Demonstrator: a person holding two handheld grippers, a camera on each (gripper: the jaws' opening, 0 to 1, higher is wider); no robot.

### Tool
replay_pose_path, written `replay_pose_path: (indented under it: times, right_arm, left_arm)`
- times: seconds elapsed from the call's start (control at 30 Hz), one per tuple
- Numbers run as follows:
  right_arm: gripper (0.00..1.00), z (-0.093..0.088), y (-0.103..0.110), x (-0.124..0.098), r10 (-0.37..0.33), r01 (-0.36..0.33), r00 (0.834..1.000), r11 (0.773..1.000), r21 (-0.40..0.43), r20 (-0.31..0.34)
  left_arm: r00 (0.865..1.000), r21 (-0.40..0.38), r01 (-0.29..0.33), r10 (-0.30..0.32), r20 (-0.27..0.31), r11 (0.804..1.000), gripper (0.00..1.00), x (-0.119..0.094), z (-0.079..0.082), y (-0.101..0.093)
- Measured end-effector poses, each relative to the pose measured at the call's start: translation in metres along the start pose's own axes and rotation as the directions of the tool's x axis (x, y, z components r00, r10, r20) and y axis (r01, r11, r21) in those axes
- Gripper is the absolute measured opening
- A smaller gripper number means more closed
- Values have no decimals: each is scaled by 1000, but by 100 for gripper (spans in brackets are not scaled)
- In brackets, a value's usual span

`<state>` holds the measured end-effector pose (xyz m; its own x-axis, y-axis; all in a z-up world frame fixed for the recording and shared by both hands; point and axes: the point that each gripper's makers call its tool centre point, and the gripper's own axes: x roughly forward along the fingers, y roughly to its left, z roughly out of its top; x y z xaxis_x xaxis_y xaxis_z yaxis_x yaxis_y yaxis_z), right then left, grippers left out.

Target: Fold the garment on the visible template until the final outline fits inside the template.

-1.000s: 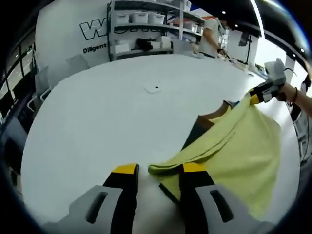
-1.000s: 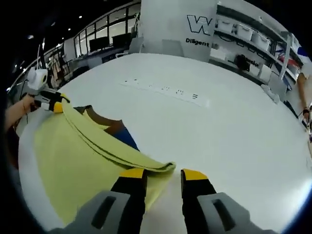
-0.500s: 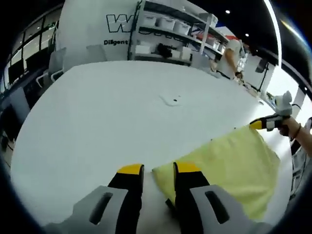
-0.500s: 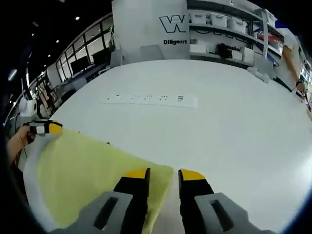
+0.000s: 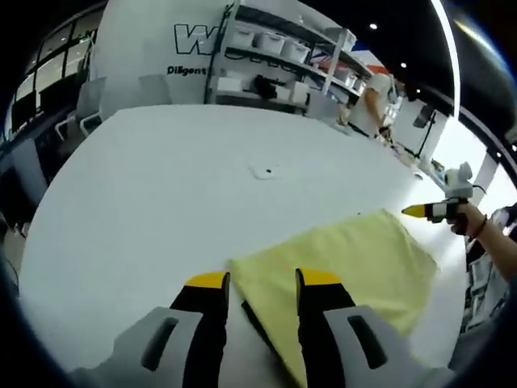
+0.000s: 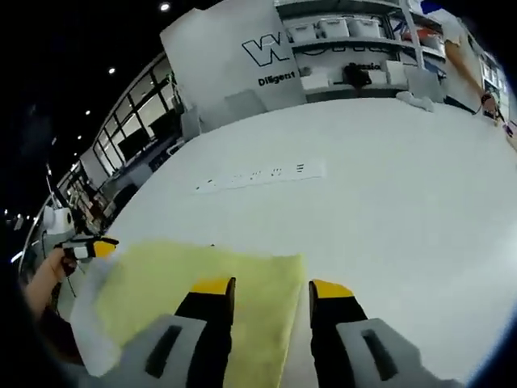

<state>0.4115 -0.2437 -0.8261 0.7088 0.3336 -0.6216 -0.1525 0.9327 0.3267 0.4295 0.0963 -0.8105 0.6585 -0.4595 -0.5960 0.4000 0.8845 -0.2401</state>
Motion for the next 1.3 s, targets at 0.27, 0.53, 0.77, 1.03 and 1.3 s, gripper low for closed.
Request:
replay_pose_path:
  times: [0.27,0.53,0.77,1.03,1.3]
  right_arm:
    - [37,-23,19,-30,52,-52,998,999,7,-24]
    - [37,-45,33,-53,64,-65,997,997,-42,-40]
    - [37,-69,36,-66,70,-73,995,997,-39,-74]
    - [37,-96,39,-78,68,-74,992,996,-51,-109]
    - [35,-107,41,-82,71,-75,992,996,-41,-107]
  left_arm:
    - [1000,12,18,-18,0,1000,34,-26,-18,-19]
    - [999,-1,48,-48,-5,999,34,-51,-41,-32]
    - [999,-23,54,-54,-5,998,35,-67,-54,-37]
    - [997,26,70,-71,10,997,34,-83,-77,-43]
    - [995,46,98,-97,-19,994,32,-96,-100,-46]
